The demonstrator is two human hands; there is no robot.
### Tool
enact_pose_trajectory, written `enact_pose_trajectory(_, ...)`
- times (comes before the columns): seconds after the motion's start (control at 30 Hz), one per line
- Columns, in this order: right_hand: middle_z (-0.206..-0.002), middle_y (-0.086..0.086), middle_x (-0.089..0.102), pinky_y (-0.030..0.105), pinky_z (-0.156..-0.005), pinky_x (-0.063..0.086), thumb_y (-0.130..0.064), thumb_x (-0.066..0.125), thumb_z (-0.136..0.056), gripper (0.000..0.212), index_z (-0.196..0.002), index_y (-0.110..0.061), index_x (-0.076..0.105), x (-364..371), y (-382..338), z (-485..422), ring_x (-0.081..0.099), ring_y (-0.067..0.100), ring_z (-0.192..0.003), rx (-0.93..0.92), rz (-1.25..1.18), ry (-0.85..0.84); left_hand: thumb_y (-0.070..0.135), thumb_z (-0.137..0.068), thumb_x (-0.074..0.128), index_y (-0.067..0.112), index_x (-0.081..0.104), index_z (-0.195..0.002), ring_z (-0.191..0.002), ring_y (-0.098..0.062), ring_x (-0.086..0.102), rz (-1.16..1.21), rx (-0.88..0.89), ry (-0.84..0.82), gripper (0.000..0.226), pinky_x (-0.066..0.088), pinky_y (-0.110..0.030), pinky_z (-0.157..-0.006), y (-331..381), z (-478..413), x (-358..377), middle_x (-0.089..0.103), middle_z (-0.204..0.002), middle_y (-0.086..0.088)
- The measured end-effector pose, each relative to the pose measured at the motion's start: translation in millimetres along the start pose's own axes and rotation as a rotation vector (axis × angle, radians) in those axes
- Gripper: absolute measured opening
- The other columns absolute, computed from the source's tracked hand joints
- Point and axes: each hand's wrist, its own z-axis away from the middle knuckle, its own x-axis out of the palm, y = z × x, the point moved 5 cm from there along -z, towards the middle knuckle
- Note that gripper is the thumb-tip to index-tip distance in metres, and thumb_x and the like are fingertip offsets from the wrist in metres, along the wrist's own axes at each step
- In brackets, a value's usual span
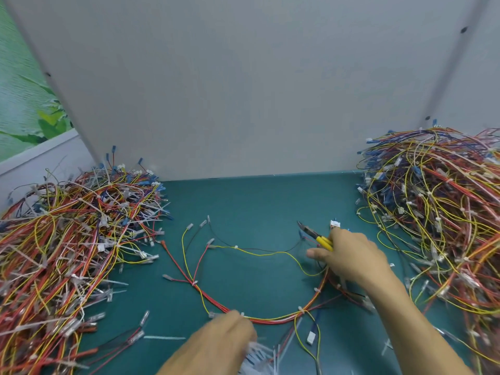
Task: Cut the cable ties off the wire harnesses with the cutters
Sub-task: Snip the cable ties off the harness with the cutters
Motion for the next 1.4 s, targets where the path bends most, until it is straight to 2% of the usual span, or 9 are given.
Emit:
enact_pose_trajectory(0.17,-0.097,0.004,0.058,0.031,-0.069,0.035,-0.056,0.064,-0.079,0.042,-0.071,-0.022,0.04,6.9,1.3,3.3,0.049,0.026,-0.084,0.018,0.066,-0.069,0.038,-0.078,0.041,0.032,0.061,-0.073,-0.06,0.0,0.056,-0.198,0.055,-0.124,0.021,0.038,-0.006,-0.053,15.3,0.3,18.6,0.057,-0.068,0.012)
enact_pose_trajectory(0.27,-0.106,0.003,0.06,0.03,-0.069,0.034,-0.054,0.065,-0.077,0.037,-0.094,-0.024,0.054,10.3,-4.0,5.9,0.058,0.027,-0.098,0.009,0.11,-0.03,0.034,-0.078,0.037,0.031,0.06,-0.055,-0.049,-0.004,0.051,-0.256,0.134,-0.158,0.033,0.039,-0.011,-0.042,23.1,6.2,24.3,0.051,-0.057,0.011)
enact_pose_trajectory(0.4,-0.099,0.001,0.06,0.03,-0.067,0.034,-0.055,0.065,-0.077,0.036,-0.09,-0.024,0.054,10.3,-7.6,7.5,0.06,0.026,-0.101,-0.008,0.151,0.025,0.04,-0.095,0.019,0.018,0.056,-0.125,-0.121,-0.015,0.041,-0.117,0.392,-0.168,0.053,0.029,-0.024,-0.104,17.1,-3.3,3.6,0.041,-0.131,-0.003)
enact_pose_trajectory(0.5,-0.073,-0.005,0.042,0.03,-0.066,0.034,-0.055,0.064,-0.077,0.043,-0.069,-0.023,0.038,10.6,-3.0,7.2,0.059,0.026,-0.098,0.011,0.133,-0.006,0.046,-0.077,0.054,0.044,0.066,-0.085,-0.086,0.002,0.06,-0.207,0.215,0.014,0.015,0.043,-0.009,-0.078,14.3,2.9,-9.4,0.051,-0.102,0.02)
enact_pose_trajectory(0.6,-0.072,-0.004,0.035,0.031,-0.069,0.035,-0.046,0.06,-0.079,0.033,-0.071,-0.022,0.038,12.4,0.2,5.7,0.054,0.029,-0.09,0.027,0.095,-0.028,0.035,-0.069,0.067,0.034,0.065,-0.069,-0.069,-0.004,0.049,-0.057,0.111,0.211,0.002,0.046,-0.021,-0.056,3.1,8.2,-9.5,0.054,-0.075,0.013)
enact_pose_trajectory(0.83,-0.08,0.002,0.047,0.032,-0.067,0.035,-0.032,0.053,-0.08,0.023,-0.068,-0.018,0.038,16.1,1.9,0.9,0.046,0.029,-0.079,0.06,0.0,-0.025,0.033,-0.037,0.097,0.041,0.074,-0.072,-0.069,-0.001,0.043,-0.251,0.025,0.135,0.043,0.045,-0.014,-0.051,-24.3,-12.2,-6.4,0.058,-0.071,0.018)
enact_pose_trajectory(1.17,-0.057,0.007,0.056,0.027,-0.051,0.037,-0.018,0.058,-0.078,0.014,-0.07,-0.007,0.053,2.9,7.9,-7.5,0.049,0.024,-0.051,0.111,-0.613,0.011,0.034,-0.048,0.093,0.037,0.066,-0.068,-0.062,0.0,0.057,-0.278,-0.003,0.193,0.034,0.035,-0.016,-0.067,-24.8,-18.2,-10.4,0.055,-0.068,0.022)
enact_pose_trajectory(1.3,-0.05,0.01,0.046,0.024,-0.042,0.032,0.001,0.063,-0.083,0.01,-0.076,0.0,0.057,-5.0,-2.1,-3.4,0.037,0.018,-0.039,0.087,-1.118,-0.109,0.036,-0.08,0.073,0.038,0.058,-0.096,-0.082,0.004,0.052,-0.071,-0.206,0.205,0.022,0.038,-0.013,-0.074,-33.1,-14.0,-22.8,0.045,-0.098,0.023)
enact_pose_trajectory(1.4,-0.048,0.008,0.052,0.024,-0.042,0.044,0.005,0.062,-0.085,0.011,-0.075,0.001,0.059,-17.6,-10.9,-0.1,0.047,0.014,-0.039,0.106,-1.331,-0.098,0.043,-0.079,0.073,0.034,0.062,-0.075,-0.064,-0.003,0.055,0.235,-0.365,0.3,0.015,0.04,-0.012,-0.063,-32.7,-9.2,-32.8,0.057,-0.08,0.017)
